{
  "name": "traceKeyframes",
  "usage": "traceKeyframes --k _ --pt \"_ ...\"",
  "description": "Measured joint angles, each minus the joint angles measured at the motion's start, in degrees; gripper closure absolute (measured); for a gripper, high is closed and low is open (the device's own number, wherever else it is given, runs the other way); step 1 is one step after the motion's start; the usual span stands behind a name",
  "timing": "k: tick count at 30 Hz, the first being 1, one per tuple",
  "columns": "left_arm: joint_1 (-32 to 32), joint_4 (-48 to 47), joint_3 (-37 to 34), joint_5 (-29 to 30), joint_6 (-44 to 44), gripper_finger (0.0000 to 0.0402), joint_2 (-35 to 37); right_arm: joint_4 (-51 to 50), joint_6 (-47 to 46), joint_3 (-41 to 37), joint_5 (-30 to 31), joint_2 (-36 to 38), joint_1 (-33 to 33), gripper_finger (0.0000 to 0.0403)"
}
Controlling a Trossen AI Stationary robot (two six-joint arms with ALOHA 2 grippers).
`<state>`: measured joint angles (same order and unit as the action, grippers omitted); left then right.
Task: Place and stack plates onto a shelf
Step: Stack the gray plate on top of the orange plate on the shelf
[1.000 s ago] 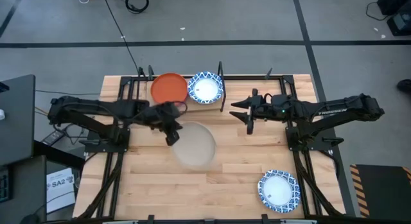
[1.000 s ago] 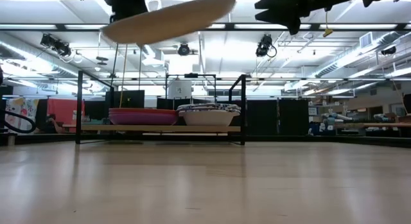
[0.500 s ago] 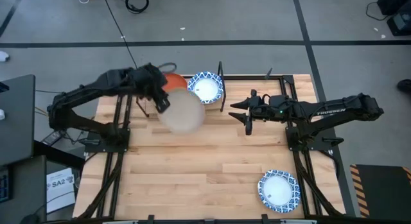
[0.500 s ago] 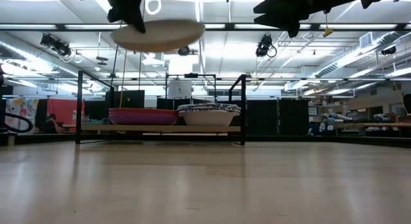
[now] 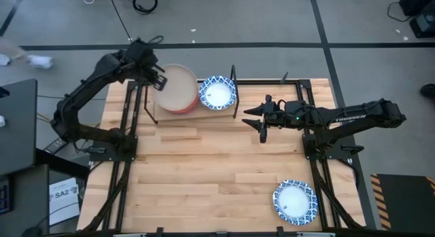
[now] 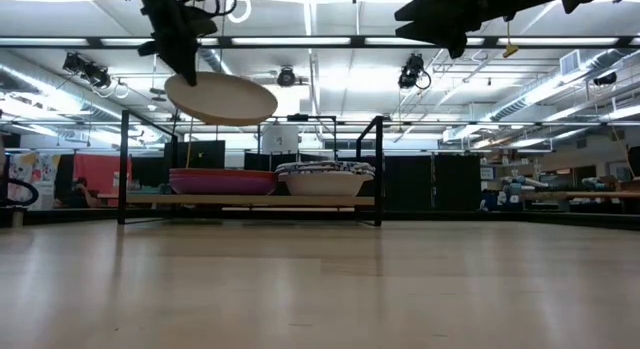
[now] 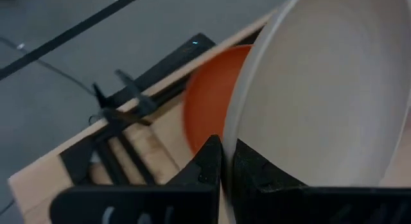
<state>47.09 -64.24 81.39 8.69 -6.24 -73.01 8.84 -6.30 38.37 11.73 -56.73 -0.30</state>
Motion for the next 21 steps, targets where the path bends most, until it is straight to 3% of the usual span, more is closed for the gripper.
traceKeyframes --k 9,21 --pt "8.0 0.2 0.0 -3.2 0.5 0.0384 -5.0 0.0 0.0 0.0 0.0 0.0 0.0 0.0225" --pt "9.8 0.6 0.0 -6.2 4.3 0.0384 -14.4 0.0 0.0 0.0 0.0 0.0 0.0 0.0226"
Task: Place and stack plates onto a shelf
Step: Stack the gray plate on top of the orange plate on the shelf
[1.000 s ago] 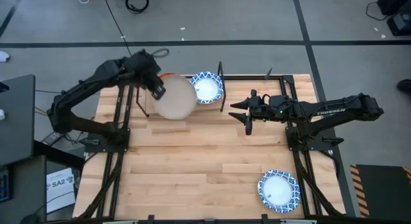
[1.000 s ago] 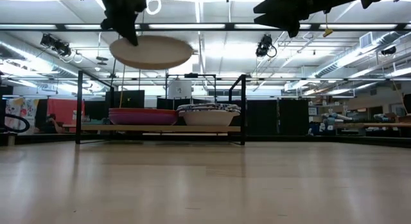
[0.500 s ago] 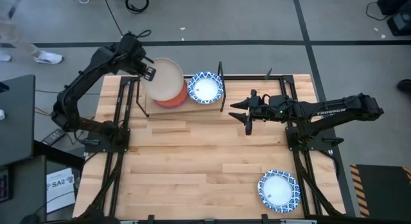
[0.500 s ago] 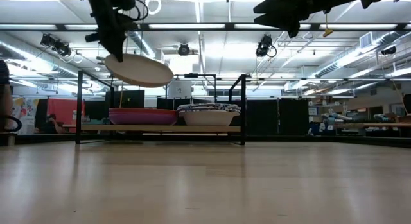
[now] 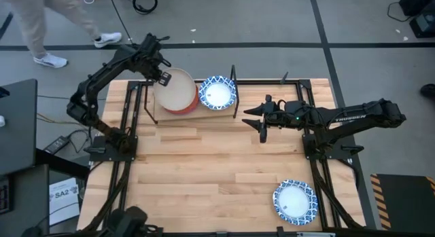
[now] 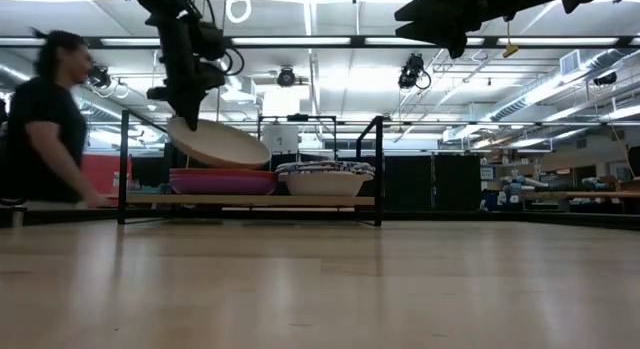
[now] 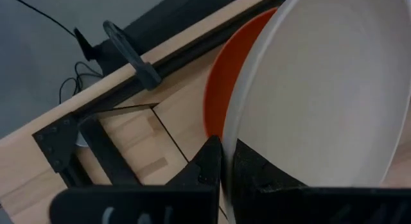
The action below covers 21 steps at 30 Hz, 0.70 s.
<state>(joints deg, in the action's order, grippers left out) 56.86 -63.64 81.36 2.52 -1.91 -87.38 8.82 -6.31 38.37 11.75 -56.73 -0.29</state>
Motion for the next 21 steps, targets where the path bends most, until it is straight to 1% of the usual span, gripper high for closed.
traceKeyframes --k 9,15,21 --pt "0.0 0.0 0.0 -0.1 0.0 0.0383 -4.0 0.0 0.0 0.0 0.0 0.0 0.0 0.0226" --pt "0.0 0.3 0.0 0.1 0.0 0.0382 -4.5 0.0 0.0 0.0 0.0 0.0 0.0 0.0226" --pt "-0.1 0.8 0.0 0.1 -0.2 0.0367 -4.5 0.0 0.0 0.0 0.0 0.0 0.0 0.0226"
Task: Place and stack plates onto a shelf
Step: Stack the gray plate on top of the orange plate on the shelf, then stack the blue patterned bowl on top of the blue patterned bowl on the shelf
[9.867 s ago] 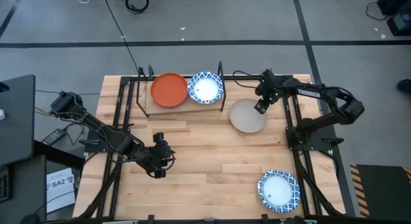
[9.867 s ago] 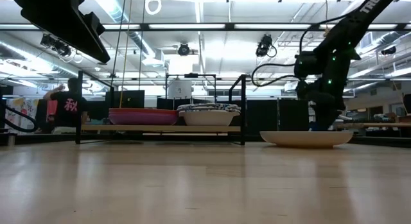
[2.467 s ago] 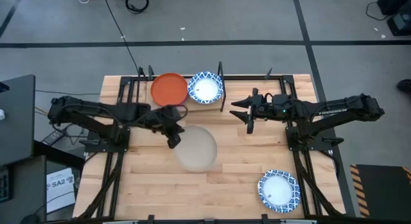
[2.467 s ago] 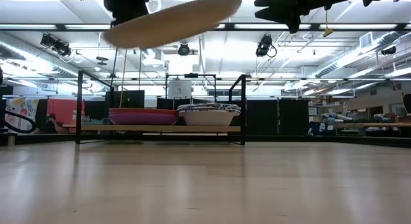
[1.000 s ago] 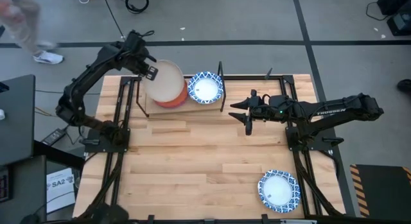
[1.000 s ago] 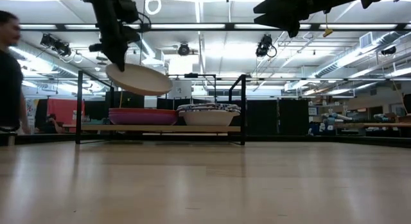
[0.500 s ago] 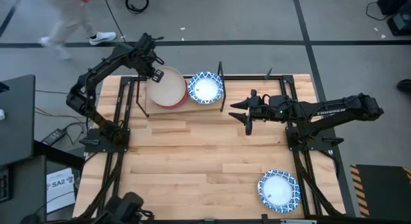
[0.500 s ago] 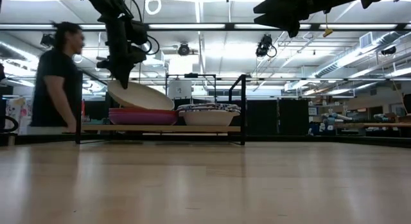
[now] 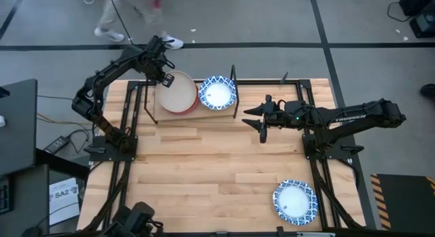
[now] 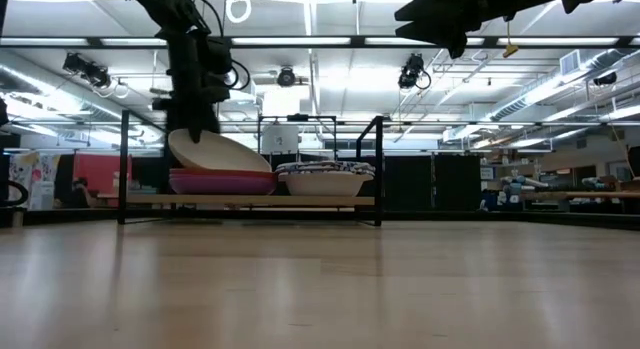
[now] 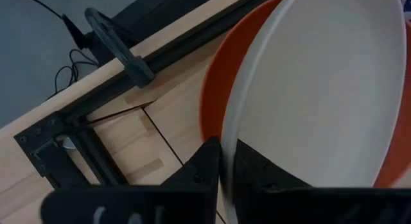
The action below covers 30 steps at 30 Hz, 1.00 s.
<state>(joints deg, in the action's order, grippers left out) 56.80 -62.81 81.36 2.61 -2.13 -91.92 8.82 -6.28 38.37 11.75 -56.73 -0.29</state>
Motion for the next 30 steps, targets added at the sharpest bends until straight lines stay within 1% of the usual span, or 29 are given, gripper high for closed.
traceKeyframes --k 7,11,19,23,30 --pt "-0.5 0.1 0.0 0.1 0.1 0.0362 0.0 0.0 0.0 0.0 0.0 0.0 0.0 0.0226" --pt "-0.5 0.2 0.0 0.2 3.0 0.0361 0.0 0.0 0.0 0.0 0.0 0.0 0.0 0.0226" --pt "-0.5 0.2 0.0 0.3 3.5 0.0357 0.0 0.0 0.0 0.0 0.0 0.0 0.0 0.0226" --pt "-0.5 0.4 0.0 0.3 3.5 0.0333 0.0 0.0 0.0 0.0 0.0 0.0 0.0 0.0226" --pt "-0.5 0.9 0.0 0.3 3.5 0.0273 0.0 0.0 0.0 0.0 0.0 0.0 0.0 0.0226"
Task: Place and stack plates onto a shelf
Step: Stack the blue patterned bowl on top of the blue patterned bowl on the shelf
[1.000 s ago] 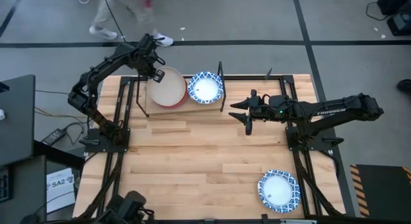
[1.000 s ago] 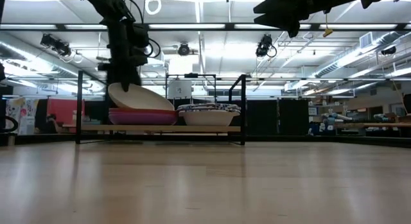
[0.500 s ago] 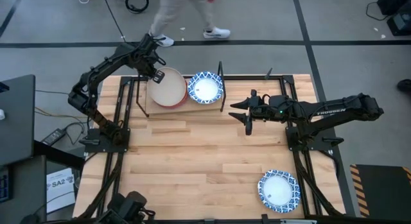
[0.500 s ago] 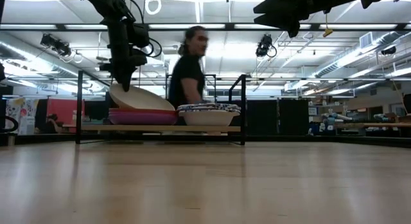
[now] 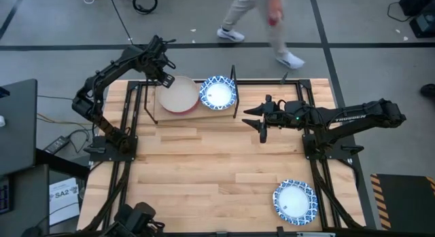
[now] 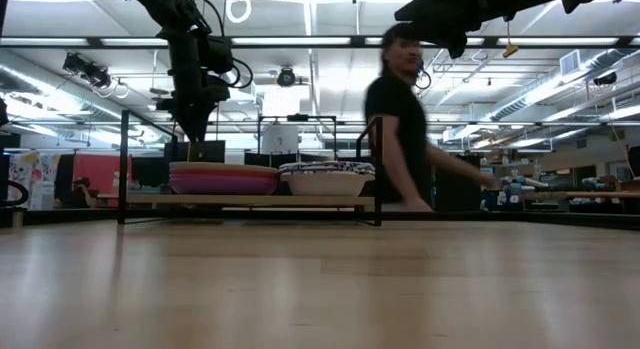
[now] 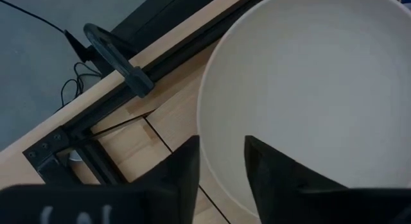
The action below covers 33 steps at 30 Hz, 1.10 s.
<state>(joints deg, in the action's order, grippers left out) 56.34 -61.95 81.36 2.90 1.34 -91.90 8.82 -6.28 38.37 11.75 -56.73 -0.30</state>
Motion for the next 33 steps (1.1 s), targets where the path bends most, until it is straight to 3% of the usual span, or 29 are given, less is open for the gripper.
traceKeyframes --k 7,23,33 --pt "0.0 0.0 0.0 0.0 -0.1 0.0237 0.0 0.0 0.0 0.0 0.0 0.0 0.0 0.0226" --pt "-0.4 1.1 0.0 0.0 -0.7 0.0235 0.0 0.0 0.0 0.0 0.0 0.0 0.0 0.0226" --pt "-7.7 1.9 0.0 -0.2 -0.7 0.0235 0.0 0.0 0.0 0.0 0.0 0.0 0.0 0.0226"
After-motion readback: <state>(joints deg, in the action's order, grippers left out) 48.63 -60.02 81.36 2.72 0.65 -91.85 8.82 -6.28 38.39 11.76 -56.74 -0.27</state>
